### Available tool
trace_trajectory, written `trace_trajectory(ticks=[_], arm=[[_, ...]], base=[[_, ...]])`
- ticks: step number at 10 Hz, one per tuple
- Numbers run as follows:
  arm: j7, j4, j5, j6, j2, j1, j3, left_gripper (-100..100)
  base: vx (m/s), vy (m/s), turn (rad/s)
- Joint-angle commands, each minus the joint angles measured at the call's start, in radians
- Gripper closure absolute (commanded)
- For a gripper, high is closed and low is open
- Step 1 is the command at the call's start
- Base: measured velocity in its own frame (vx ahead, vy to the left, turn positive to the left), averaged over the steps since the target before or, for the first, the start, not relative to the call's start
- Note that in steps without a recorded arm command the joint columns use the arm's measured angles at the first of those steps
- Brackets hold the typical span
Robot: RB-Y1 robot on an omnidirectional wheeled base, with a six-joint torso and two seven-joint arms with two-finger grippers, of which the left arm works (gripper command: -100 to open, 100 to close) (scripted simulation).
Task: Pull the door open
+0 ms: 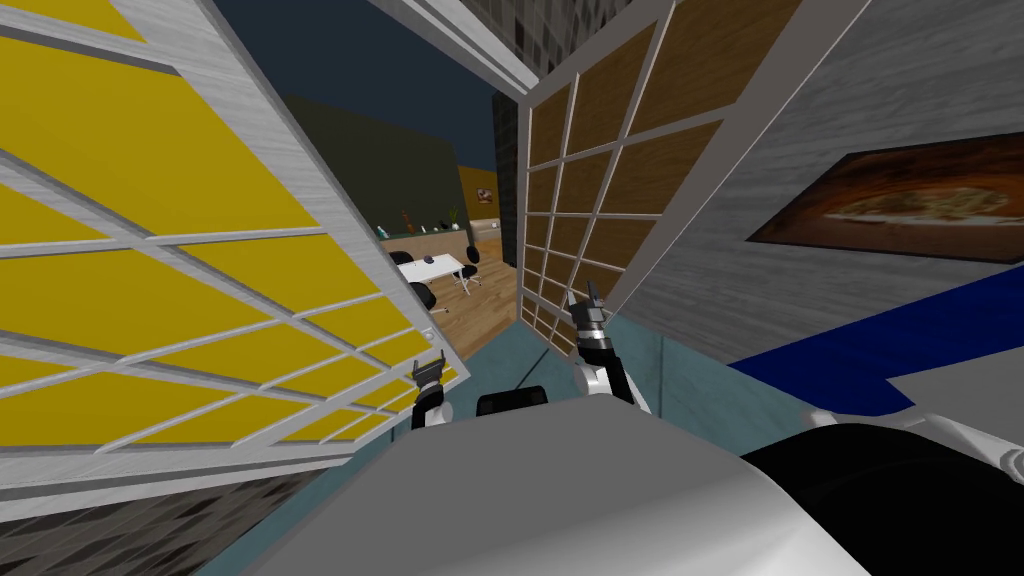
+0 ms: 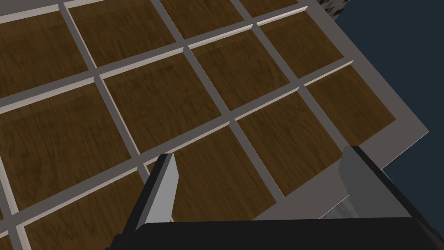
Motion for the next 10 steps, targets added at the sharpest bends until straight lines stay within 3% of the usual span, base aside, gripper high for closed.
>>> trace_trajectory(ticks=[1, 4, 5, 6, 8, 10], arm=[[0.039, -0.006, 0.017, 0.002, -0.001, 0.000, -0.010, -100], [0.094, -0.007, 0.043, 0.002, -0.002, -0.004, -0.026, -100], [0.079, -0.009, 0.037, 0.003, -0.001, -0.002, -0.022, -100], [0.112, 0.004, 0.041, -0.004, 0.021, 0.004, -0.020, -100], [0.140, 0.017, 0.043, -0.010, 0.044, 0.010, -0.016, -100], [0.184, 0.037, 0.047, -0.021, 0.078, 0.019, -0.011, -100]], base=[[-0.056, 0.002, -0.014], [-0.044, 0.001, -0.010], [-0.019, -0.002, -0.002], [0.115, -0.013, -0.061], [0.187, 0.005, -0.065], [0.190, 0.002, -0.060]])
